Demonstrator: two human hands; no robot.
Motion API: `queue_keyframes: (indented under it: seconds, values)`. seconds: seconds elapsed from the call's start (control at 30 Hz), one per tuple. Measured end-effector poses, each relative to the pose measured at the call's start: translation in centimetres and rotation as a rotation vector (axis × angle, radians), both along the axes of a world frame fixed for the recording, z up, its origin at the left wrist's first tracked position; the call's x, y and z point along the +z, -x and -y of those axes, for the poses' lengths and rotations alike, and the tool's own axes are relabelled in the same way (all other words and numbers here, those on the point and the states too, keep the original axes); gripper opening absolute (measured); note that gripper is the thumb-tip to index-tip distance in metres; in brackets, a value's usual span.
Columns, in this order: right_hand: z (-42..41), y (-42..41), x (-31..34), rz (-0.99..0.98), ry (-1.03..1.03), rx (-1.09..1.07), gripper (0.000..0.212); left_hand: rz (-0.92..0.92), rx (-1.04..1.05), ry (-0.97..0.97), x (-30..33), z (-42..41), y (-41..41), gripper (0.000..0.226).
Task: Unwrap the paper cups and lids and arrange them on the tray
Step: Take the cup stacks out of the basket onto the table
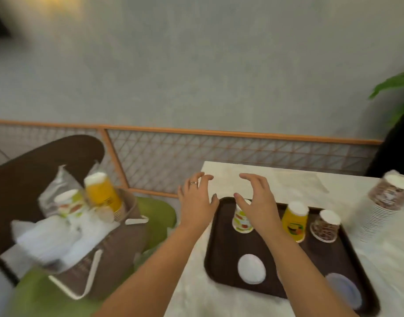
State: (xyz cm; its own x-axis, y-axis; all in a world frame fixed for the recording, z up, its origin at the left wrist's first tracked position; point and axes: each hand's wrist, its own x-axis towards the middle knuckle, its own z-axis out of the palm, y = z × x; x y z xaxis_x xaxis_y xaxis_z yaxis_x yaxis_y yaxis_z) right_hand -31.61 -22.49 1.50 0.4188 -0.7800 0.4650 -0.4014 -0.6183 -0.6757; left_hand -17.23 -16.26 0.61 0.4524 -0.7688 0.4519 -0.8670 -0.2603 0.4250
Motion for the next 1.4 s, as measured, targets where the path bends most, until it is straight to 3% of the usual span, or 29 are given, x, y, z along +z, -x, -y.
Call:
queue_keyframes:
  seconds: [0.37, 0.47, 0.57, 0.67, 0.73, 0.9, 1.1, 1.23, 1.4]
  values:
    - [-7.2, -16.5, -0.2, -0.044, -0.044, 0.286, 0.047, 0.173, 0.442, 0.041, 0.0, -11.4, -14.2, 0.054]
    - [-9.0, -20.5, -0.6, -0.061, -0.073, 0.352, 0.048, 0.161, 0.595, 0.075, -0.4, -13.9, -17.2, 0.072]
    - [-10.8, -24.1, -1.0, -0.101, -0.087, 0.422, 0.052, 0.085, 0.683, 0.181, -0.9, -15.5, -19.5, 0.072]
    - [-12.5, -27.2, -1.7, -0.124, -0.090, 0.483, 0.056, -0.024, 0.658, 0.265, -1.2, -16.2, -21.4, 0.071]
    - [-13.5, -28.8, -2.2, -0.151, -0.100, 0.506, 0.060, -0.132, 0.625, 0.224, -1.1, -16.4, -22.5, 0.075]
    - [-14.8, -31.2, -3.2, -0.189, -0.140, 0.580, 0.064, -0.260, 0.492, -0.089, 1.5, -16.8, -25.0, 0.076]
    - [-15.6, -32.4, -3.9, -0.253, -0.191, 0.581, 0.066, -0.283, 0.398, -0.402, 3.3, -17.2, -27.9, 0.072]
    - [-15.3, -32.7, -4.3, -0.286, -0.200, 0.572, 0.052, -0.438, 0.386, -0.224, 2.2, -17.6, -28.8, 0.059]
    - [-15.2, -32.7, -4.3, -0.306, -0.198, 0.566, 0.058, -0.469, 0.414, -0.035, 1.9, -18.1, -29.3, 0.053]
